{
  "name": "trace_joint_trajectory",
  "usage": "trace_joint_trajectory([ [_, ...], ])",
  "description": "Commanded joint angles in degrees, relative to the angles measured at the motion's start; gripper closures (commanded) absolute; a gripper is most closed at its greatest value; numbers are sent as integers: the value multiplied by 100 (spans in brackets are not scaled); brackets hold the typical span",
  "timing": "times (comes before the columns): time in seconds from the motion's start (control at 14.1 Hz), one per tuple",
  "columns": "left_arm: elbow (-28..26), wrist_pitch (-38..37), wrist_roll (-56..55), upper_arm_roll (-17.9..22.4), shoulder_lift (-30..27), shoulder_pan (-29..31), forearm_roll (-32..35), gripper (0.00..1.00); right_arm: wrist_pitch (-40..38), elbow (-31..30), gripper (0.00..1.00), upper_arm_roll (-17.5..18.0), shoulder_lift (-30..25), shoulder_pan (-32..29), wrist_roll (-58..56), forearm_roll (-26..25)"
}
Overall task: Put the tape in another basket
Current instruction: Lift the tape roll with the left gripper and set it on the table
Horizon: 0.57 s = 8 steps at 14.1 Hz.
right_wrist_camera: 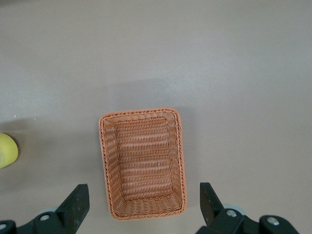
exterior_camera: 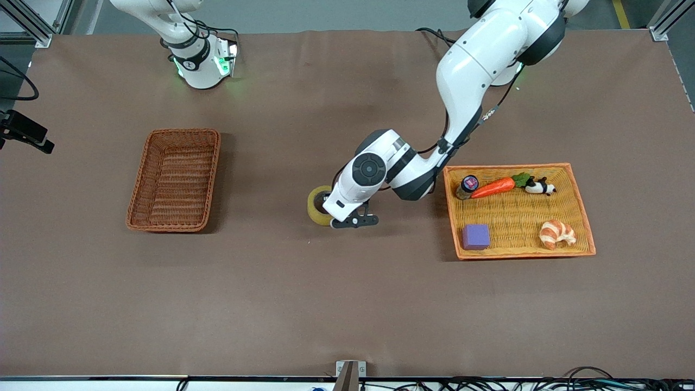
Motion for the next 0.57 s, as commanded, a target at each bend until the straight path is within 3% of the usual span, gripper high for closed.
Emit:
trace_joint_trajectory([
  [0.0,205,81,-101,142,93,-205,83,75,-48,71,0,21,35,-63,-14,104],
  [0.07,196,90,-119,142,94,-205,75,13,-48,71,0,21,35,-63,-14,104],
  [0.14,196,90,-232,142,67,-196,75,0,-48,71,0,21,35,-63,-14,104],
  [0.36,196,-128,-242,142,-361,-73,110,0,-48,71,0,21,44,-63,-5,113],
  [0.5,178,-864,-198,281,-1037,207,136,0,-66,71,0,47,53,-10,-5,113],
])
